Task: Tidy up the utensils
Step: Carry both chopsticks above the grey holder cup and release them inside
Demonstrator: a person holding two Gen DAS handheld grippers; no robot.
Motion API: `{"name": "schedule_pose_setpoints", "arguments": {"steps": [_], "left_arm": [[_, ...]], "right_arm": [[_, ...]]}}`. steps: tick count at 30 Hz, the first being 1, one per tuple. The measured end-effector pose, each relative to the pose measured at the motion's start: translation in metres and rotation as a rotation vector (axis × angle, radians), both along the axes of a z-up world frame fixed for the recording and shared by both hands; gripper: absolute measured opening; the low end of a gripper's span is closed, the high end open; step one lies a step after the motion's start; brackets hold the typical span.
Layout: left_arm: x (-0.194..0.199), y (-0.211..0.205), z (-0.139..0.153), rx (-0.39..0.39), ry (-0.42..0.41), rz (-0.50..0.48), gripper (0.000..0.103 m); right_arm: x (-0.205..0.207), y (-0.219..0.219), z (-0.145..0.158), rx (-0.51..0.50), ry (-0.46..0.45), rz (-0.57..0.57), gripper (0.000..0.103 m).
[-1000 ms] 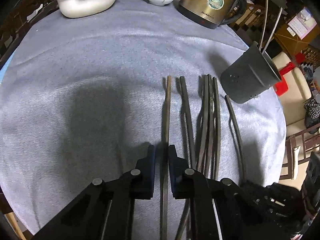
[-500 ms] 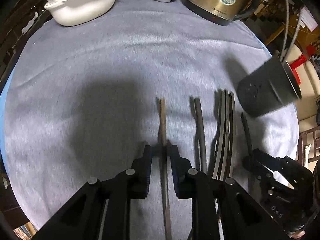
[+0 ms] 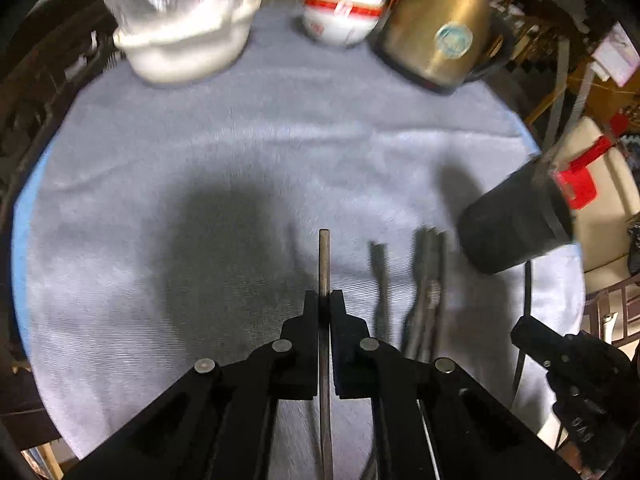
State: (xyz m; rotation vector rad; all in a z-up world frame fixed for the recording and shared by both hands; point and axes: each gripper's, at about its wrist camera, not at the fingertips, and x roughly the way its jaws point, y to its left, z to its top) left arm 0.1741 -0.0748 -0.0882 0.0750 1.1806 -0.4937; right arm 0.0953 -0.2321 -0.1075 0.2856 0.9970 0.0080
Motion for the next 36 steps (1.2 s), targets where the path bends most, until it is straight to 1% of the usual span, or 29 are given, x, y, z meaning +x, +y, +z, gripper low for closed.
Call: {"name": "schedule_pose_setpoints", "arguments": {"steps": [3, 4, 8, 9, 13, 16, 17, 21, 23, 25, 27, 29, 32, 34, 36], "left_arm": [[-0.017, 0.004, 0.033, -0.021, -0.077, -0.023, 0.005], [-0.024, 0.004, 0.047, -0.032, -0.111, -0.034, 0.005], [-0.042, 0.007, 0.094, -0.076, -0.21, -0.062, 0.005], [-0.048, 0.007, 0.109, -0.091, -0.242, -0.071, 0.005], [-0.05, -0.009, 0.149, -0.138, -0.326, -0.077, 0.005], [-0.053, -0.019, 0.182, -0.176, -0.416, -0.073, 0.005], [-0.053, -0.022, 0.187, -0.182, -0.433, -0.071, 0.005], [-0.045, -0.039, 0.217, -0.254, -0.489, -0.05, 0.005], [-0.041, -0.047, 0.227, -0.29, -0.52, -0.031, 0.005], [-0.037, -0.056, 0.232, -0.325, -0.541, -0.008, 0.005], [-0.034, -0.068, 0.234, -0.356, -0.59, 0.023, 0.005], [-0.032, -0.079, 0.231, -0.374, -0.624, 0.047, 0.005], [-0.022, -0.096, 0.214, -0.37, -0.616, 0.073, 0.005], [-0.015, -0.107, 0.196, -0.346, -0.578, 0.074, 0.005], [-0.012, -0.111, 0.182, -0.323, -0.546, 0.07, 0.005]], "right_arm": [[-0.017, -0.007, 0.03, 0.029, -0.09, 0.014, 0.006], [-0.025, -0.01, 0.043, 0.038, -0.134, 0.016, 0.006], [-0.055, -0.024, 0.08, 0.082, -0.264, -0.007, 0.006], [-0.058, -0.027, 0.087, 0.084, -0.292, -0.021, 0.006], [-0.071, -0.043, 0.117, 0.099, -0.427, -0.098, 0.006], [-0.077, -0.054, 0.139, 0.105, -0.535, -0.156, 0.006], [-0.08, -0.057, 0.147, 0.095, -0.569, -0.175, 0.006], [-0.077, -0.071, 0.167, 0.071, -0.686, -0.251, 0.006], [-0.078, -0.079, 0.179, 0.058, -0.769, -0.298, 0.006], [-0.077, -0.082, 0.186, 0.018, -0.836, -0.36, 0.006], [-0.074, -0.087, 0.189, -0.013, -0.888, -0.404, 0.006], [-0.067, -0.091, 0.188, -0.054, -0.918, -0.453, 0.006], [-0.046, -0.097, 0.178, -0.096, -0.915, -0.52, 0.006], [-0.034, -0.097, 0.173, -0.125, -0.894, -0.527, 0.006], [-0.021, -0.094, 0.162, -0.13, -0.847, -0.508, 0.006]]}}
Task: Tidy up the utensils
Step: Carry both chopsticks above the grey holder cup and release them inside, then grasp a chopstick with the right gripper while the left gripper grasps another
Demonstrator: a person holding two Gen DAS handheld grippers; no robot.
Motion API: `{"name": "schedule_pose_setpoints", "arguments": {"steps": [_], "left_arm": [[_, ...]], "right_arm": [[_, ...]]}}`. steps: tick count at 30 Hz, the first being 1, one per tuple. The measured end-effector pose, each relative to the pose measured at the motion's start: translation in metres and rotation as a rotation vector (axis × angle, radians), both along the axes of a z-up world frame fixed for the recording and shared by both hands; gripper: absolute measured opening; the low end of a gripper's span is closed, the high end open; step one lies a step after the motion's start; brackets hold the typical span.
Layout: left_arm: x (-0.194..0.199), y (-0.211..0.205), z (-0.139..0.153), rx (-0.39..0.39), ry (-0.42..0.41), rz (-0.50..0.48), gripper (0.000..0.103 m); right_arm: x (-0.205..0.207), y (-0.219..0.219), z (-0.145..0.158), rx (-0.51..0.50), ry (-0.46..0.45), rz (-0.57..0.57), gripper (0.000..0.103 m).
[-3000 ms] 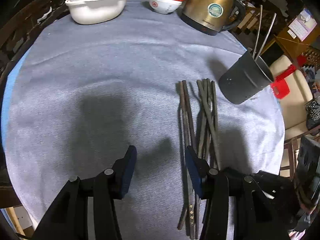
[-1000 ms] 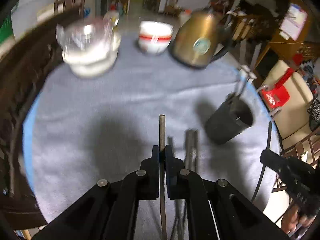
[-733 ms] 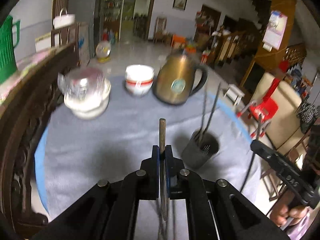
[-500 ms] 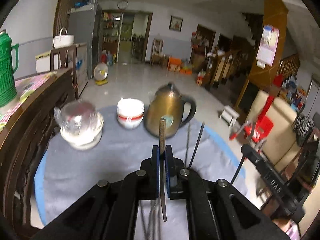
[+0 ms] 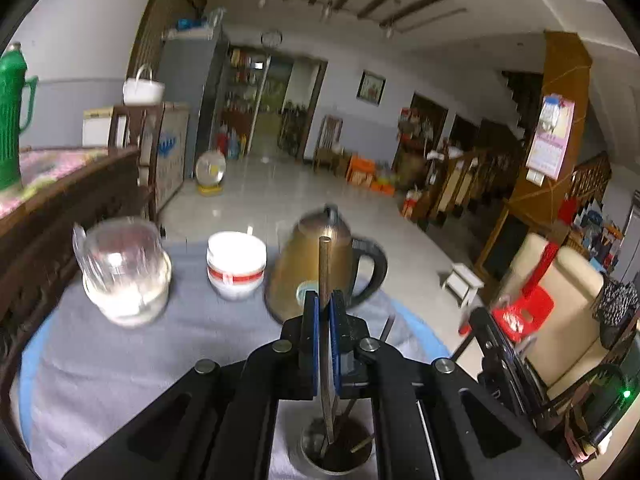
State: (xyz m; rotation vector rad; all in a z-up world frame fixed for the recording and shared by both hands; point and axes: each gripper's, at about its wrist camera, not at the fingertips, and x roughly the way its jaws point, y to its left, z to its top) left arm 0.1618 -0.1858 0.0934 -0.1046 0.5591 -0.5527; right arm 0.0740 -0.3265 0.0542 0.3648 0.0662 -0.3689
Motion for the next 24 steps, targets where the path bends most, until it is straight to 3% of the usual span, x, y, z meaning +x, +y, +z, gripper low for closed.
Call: {"name": "schedule_pose_setpoints", "arguments": {"steps": [4, 9, 11, 14, 18, 24], "left_arm": [[0.006, -0.003, -0.023, 0.045, 0.066, -0.013, 0.005], [0.01, -0.002, -0.042, 0.103, 0.161, -0.079, 0.006], [0.007, 0.004, -0.043, 0.126, 0.17, -0.112, 0.015], [-0.004, 0.025, -0.039, 0.151, 0.131, -0.123, 0.044], [-0.014, 0.068, -0.04, 0.161, 0.12, -0.119, 0.049], [-0.024, 0.13, -0.086, 0.248, 0.237, -0.046, 0.049]], "right_arm": [[0.012, 0.005, -0.018, -0.025, 0.087, 0.039, 0.006], [0.017, -0.006, -0.034, 0.061, 0.187, 0.139, 0.008], [0.016, -0.015, -0.038, 0.124, 0.236, 0.181, 0.009], [0.003, -0.023, -0.042, 0.184, 0.262, 0.229, 0.017], [-0.034, -0.029, -0.045, 0.224, 0.25, 0.28, 0.027], [-0.079, -0.01, -0.05, 0.231, 0.256, 0.349, 0.029]]}}
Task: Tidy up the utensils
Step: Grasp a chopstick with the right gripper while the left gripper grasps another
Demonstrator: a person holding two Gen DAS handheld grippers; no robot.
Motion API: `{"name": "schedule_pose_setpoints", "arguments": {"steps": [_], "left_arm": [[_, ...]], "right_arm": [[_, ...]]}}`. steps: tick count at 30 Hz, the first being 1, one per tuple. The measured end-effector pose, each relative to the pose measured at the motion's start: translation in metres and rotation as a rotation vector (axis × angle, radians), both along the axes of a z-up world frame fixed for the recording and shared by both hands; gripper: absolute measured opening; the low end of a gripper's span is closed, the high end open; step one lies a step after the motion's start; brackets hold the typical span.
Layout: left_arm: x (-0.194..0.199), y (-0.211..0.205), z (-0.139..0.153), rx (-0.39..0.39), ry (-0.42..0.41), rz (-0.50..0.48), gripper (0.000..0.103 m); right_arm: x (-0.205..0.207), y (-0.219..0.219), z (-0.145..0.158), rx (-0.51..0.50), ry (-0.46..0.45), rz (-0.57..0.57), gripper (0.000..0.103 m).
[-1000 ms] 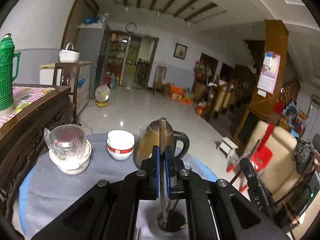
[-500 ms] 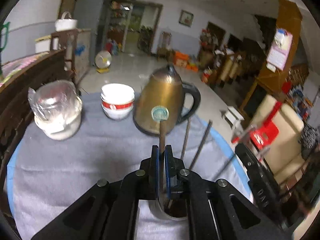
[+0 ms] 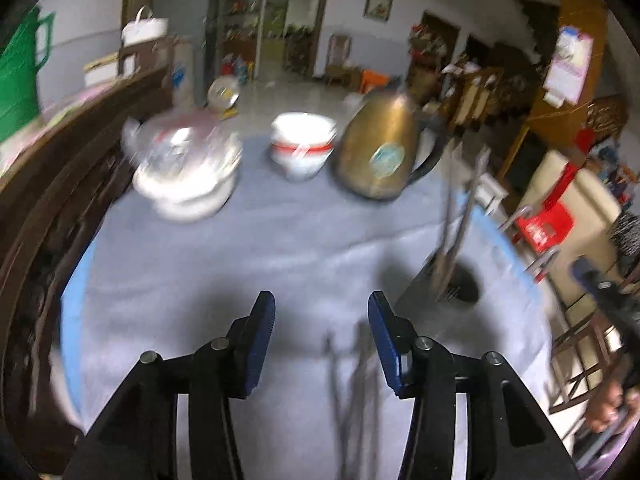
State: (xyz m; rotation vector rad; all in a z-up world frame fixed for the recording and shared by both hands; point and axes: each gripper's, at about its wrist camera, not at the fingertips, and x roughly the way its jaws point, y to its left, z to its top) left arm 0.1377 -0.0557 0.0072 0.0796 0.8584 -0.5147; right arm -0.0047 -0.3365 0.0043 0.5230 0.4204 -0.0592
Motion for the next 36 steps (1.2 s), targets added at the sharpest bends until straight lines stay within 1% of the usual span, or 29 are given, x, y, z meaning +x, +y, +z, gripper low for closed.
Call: {"name": "schedule_pose_setpoints", "arguments": {"steps": [2, 4, 6, 7, 8, 9, 10, 11, 13, 16, 19, 24, 26, 30, 31, 33, 36], "left_arm": [[-0.005, 0.012, -0.019, 0.025, 0.037, 0.013, 0.049], [-0.011, 0.022, -0.041, 0.032, 0.097, 0.017, 0.049], [-0.015, 0.028, -0.055, 0.033, 0.138, 0.018, 0.049], [-0.02, 0.032, -0.064, 0.033, 0.158, 0.015, 0.049], [-0.022, 0.034, -0.069, 0.033, 0.169, 0.011, 0.049], [-0.027, 0.036, -0.074, 0.035, 0.181, 0.006, 0.049], [-0.032, 0.037, -0.079, 0.035, 0.194, -0.001, 0.049], [-0.036, 0.039, -0.083, 0.035, 0.203, -0.009, 0.049], [-0.042, 0.041, -0.089, 0.036, 0.213, -0.014, 0.049], [-0.043, 0.046, -0.096, 0.024, 0.239, -0.007, 0.049], [-0.039, 0.046, -0.099, 0.024, 0.253, 0.004, 0.049], [-0.031, 0.039, -0.103, 0.039, 0.257, 0.004, 0.049], [-0.028, 0.034, -0.105, 0.041, 0.262, 0.0, 0.049], [-0.019, 0.022, -0.11, 0.04, 0.287, -0.002, 0.049], [-0.016, 0.018, -0.11, 0.045, 0.29, -0.002, 0.049], [-0.012, 0.011, -0.112, 0.047, 0.295, -0.005, 0.049], [-0.006, 0.0, -0.111, 0.051, 0.297, -0.017, 0.049]], "right_arm": [[-0.007, 0.014, -0.007, -0.009, 0.028, 0.052, 0.029], [-0.008, 0.033, -0.019, -0.016, 0.076, 0.101, 0.029], [-0.003, 0.053, -0.037, -0.016, 0.142, 0.149, 0.029], [0.003, 0.065, -0.049, -0.024, 0.19, 0.178, 0.029], [0.007, 0.071, -0.056, -0.032, 0.219, 0.192, 0.027], [0.016, 0.081, -0.07, -0.038, 0.278, 0.21, 0.026], [0.023, 0.086, -0.079, -0.029, 0.319, 0.222, 0.026], [0.034, 0.093, -0.094, 0.004, 0.367, 0.248, 0.026], [0.047, 0.102, -0.112, 0.029, 0.413, 0.27, 0.026], [0.067, 0.114, -0.134, 0.024, 0.478, 0.275, 0.025], [0.081, 0.12, -0.144, 0.002, 0.539, 0.257, 0.025], [0.095, 0.125, -0.157, 0.015, 0.591, 0.253, 0.024], [0.1, 0.131, -0.155, -0.022, 0.596, 0.247, 0.024], [0.105, 0.136, -0.154, -0.042, 0.612, 0.255, 0.024], [0.104, 0.137, -0.152, -0.053, 0.615, 0.259, 0.023], [0.104, 0.138, -0.152, -0.075, 0.622, 0.263, 0.018], [0.101, 0.134, -0.153, -0.081, 0.619, 0.28, 0.014]]}}
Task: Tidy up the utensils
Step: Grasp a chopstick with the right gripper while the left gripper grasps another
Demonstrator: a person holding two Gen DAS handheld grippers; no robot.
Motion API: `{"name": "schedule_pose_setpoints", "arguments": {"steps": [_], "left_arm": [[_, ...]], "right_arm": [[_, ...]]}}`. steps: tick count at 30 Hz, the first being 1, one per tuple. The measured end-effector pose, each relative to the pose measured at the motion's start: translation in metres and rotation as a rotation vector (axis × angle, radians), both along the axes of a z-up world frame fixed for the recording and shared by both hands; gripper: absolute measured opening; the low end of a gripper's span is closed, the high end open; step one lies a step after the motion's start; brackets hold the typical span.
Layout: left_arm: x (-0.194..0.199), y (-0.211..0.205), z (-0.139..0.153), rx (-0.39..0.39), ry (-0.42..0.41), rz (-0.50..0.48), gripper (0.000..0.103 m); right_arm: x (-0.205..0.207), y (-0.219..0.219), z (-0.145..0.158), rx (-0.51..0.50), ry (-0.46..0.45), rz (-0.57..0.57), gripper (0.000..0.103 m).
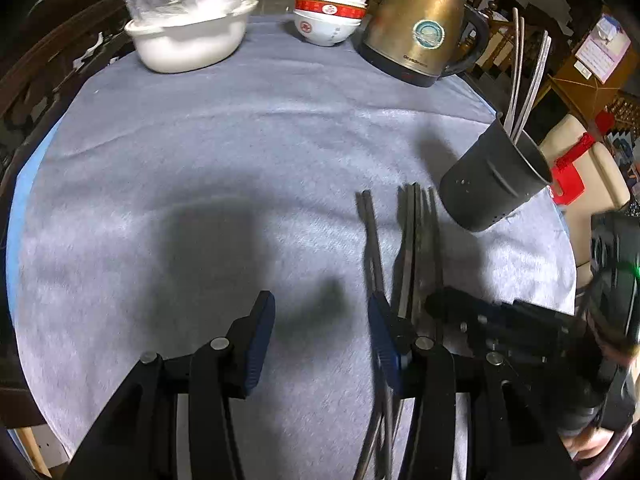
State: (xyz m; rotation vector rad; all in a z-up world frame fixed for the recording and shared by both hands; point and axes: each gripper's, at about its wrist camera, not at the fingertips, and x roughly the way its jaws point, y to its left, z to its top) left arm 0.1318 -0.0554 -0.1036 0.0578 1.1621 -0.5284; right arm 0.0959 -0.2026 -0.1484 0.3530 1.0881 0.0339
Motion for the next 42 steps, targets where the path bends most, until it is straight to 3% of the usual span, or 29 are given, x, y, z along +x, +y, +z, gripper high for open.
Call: {"name": "schedule_pose_setpoints", "arguments": {"steps": [8, 13, 20, 23, 27, 31, 39, 40, 42], "left_arm": [[0.008, -0.027, -0.006, 0.028, 0.023, -0.052, 0.049], [0.017, -0.035, -0.018, 0.054, 0.048, -0.048, 0.049], [0.019, -0.041, -0.024, 0.056, 0.04, -0.059, 0.049], [0.018, -0.042, -0.026, 0.075, 0.017, -0.077, 0.04], [0.019, -0.039, -0.028, 0.115, -0.012, -0.097, 0.016], [0.018, -0.024, -0.03, 0.095, 0.013, -0.127, 0.01], [0.009, -0.005, -0.03, 0.116, 0.025, -0.189, 0.011], [0.013, -0.005, -0.03, 0.117, 0.03, -0.183, 0.013], [0.021, -0.002, -0.028, 0.118, 0.032, -0.171, 0.027]], "right_arm": [[-0.026, -0.011, 0.0, -0.018, 0.017, 0.076, 0.008], [-0.047, -0.022, -0.002, 0.042, 0.024, 0.058, 0.007], [-0.057, -0.022, -0.004, 0.045, 0.014, 0.041, 0.007], [-0.058, -0.024, -0.005, 0.062, 0.014, 0.039, 0.007], [-0.058, -0.025, -0.005, 0.067, 0.009, 0.035, 0.007], [-0.056, -0.024, -0.006, 0.066, 0.009, 0.034, 0.007], [-0.048, -0.018, -0.003, 0.025, 0.07, 0.062, 0.009], [-0.044, -0.017, -0.002, 0.026, 0.081, 0.067, 0.011], [-0.036, -0.015, -0.001, 0.003, 0.102, 0.064, 0.011]]}}
